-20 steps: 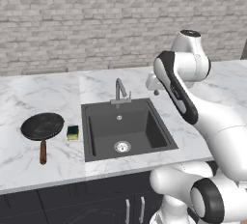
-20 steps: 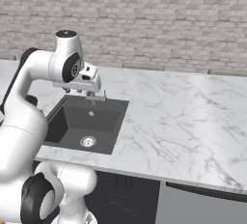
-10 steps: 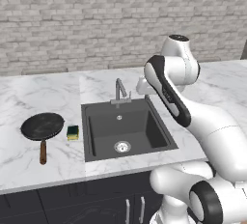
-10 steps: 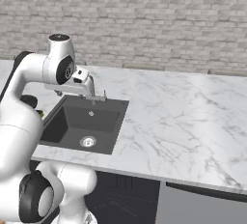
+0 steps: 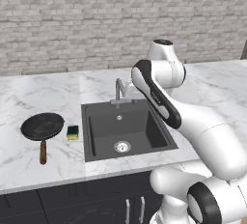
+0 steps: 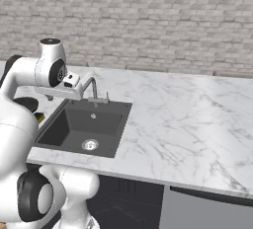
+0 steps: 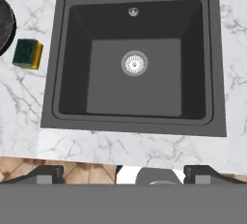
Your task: Pick the pan and sponge and place them into the sink. Then turn on the water.
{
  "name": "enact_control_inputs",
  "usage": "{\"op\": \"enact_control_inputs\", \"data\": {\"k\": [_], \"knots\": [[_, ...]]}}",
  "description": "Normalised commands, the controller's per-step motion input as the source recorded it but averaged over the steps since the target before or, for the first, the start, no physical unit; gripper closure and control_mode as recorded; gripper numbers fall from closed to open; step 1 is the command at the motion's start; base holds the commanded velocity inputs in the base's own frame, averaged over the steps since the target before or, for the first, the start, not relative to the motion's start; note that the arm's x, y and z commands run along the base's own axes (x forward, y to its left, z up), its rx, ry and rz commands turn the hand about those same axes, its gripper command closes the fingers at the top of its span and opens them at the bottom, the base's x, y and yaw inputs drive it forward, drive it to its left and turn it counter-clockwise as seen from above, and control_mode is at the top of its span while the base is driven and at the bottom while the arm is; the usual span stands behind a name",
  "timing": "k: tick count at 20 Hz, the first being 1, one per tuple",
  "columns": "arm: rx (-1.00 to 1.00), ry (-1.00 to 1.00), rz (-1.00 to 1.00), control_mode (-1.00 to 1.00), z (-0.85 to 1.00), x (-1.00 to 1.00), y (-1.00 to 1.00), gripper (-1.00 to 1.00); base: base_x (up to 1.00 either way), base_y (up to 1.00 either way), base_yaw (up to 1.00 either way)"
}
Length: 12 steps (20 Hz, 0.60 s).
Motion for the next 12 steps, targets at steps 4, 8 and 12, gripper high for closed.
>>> {"op": "enact_control_inputs", "data": {"k": [4, 8, 12], "knots": [[0.00, 0.08, 0.01, -1.00, -0.16, 0.01, 0.44, -1.00, 0.00, 0.00, 0.00], [0.02, 0.06, 0.01, -1.00, -0.15, 0.00, 0.40, -1.00, 0.00, 0.00, 0.00], [0.03, 0.03, 0.01, -1.00, -0.15, 0.00, 0.35, -1.00, 0.00, 0.00, 0.00]]}}
